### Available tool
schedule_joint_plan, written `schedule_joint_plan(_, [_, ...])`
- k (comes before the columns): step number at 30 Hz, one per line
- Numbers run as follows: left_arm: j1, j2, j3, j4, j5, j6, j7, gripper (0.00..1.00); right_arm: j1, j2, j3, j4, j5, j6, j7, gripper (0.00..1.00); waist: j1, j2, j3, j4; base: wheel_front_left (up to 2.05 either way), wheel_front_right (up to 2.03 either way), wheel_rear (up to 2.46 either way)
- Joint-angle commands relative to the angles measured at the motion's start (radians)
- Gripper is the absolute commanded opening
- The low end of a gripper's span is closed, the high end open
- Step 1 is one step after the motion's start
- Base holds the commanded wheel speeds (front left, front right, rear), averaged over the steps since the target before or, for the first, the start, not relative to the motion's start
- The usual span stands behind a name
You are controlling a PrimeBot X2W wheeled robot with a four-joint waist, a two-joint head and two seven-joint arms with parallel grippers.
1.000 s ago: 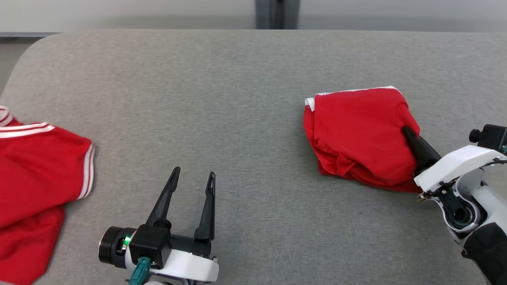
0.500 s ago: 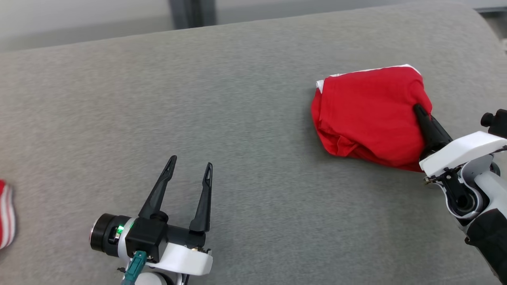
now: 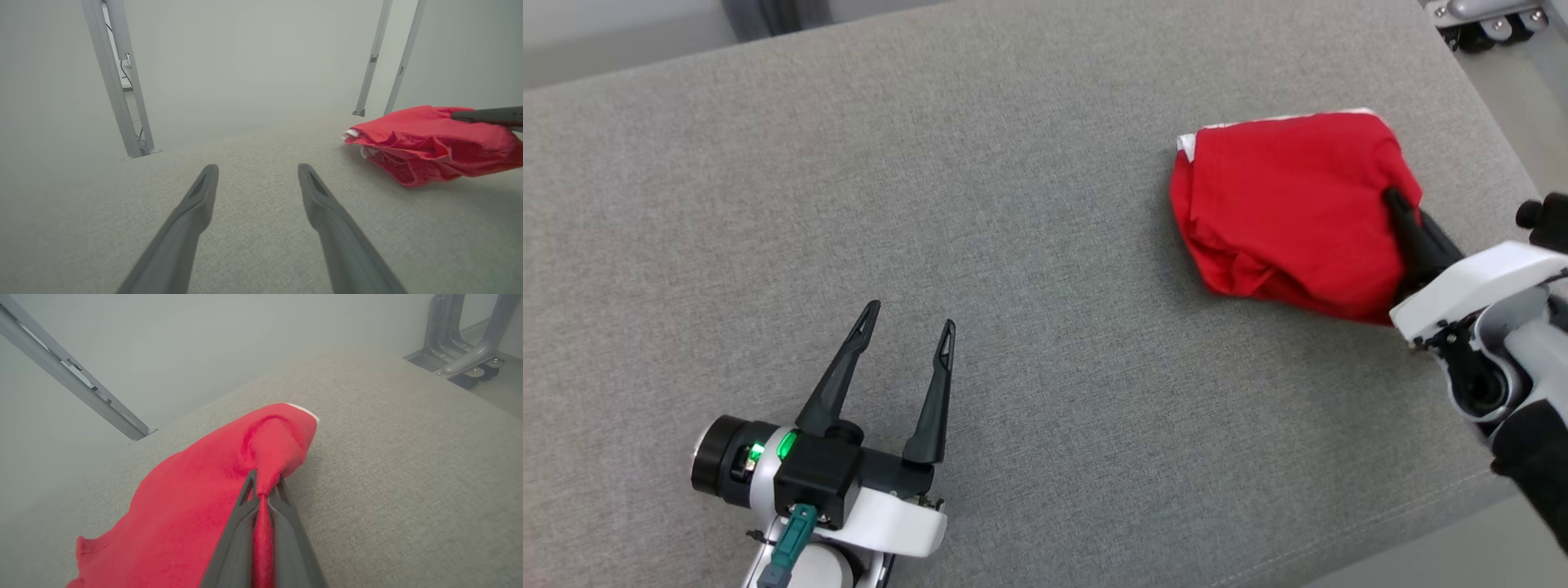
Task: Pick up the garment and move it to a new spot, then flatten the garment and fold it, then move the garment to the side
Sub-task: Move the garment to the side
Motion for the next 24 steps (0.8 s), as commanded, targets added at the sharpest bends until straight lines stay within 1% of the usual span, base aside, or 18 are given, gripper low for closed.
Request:
schedule_joint_plan(1, [-0.026,0.009,-0.002,-0.01,0.007,-0.012,0.01,1.0,-0.042,-0.021,0.011,0.026,-0.045,0.0,-0.007,0.0,0.0,0.0,0.029,-0.009,0.0,0.0,0.0])
schedule_joint_plan(3, [-0.037,0.01,-0.013,-0.031,-0.002,-0.023,0.024,1.0,-0.082,-0.032,0.023,0.055,-0.106,0.0,-0.007,0.0,0.0,0.0,0.053,-0.006,0.0,0.0,0.0])
schedule_joint_plan(6, [-0.064,0.019,-0.036,-0.078,0.018,-0.037,0.052,1.0,-0.137,-0.051,0.018,0.092,-0.198,0.0,-0.007,0.0,0.0,0.0,0.091,0.006,0.0,0.0,0.0])
schedule_joint_plan(11, [-0.111,0.028,-0.058,-0.17,0.039,-0.051,0.094,1.0,-0.221,-0.085,-0.028,0.133,-0.379,0.0,-0.007,0.0,0.0,0.0,0.159,0.027,0.0,0.0,0.0])
schedule_joint_plan(16, [-0.135,0.039,-0.072,-0.231,0.051,-0.062,0.119,1.0,-0.272,-0.104,-0.128,0.165,-0.573,0.0,-0.007,0.0,0.0,0.0,0.206,0.046,0.0,0.0,0.0])
schedule_joint_plan(21, [-0.138,0.042,-0.083,-0.24,0.048,-0.065,0.117,1.0,-0.28,-0.09,-0.248,0.211,-0.747,0.0,-0.007,0.0,0.0,0.0,0.22,0.057,0.0,0.0,0.0])
schedule_joint_plan(22, [-0.139,0.041,-0.084,-0.239,0.046,-0.066,0.115,1.0,-0.279,-0.086,-0.272,0.222,-0.78,0.0,-0.007,0.12,0.0,0.0,0.222,0.059,0.0,0.0,0.0])
schedule_joint_plan(24, [-0.142,0.04,-0.089,-0.233,0.043,-0.069,0.113,1.0,-0.27,-0.07,-0.314,0.241,-0.829,0.0,-0.007,0.45,0.0,0.0,0.221,0.064,0.0,0.0,0.0])
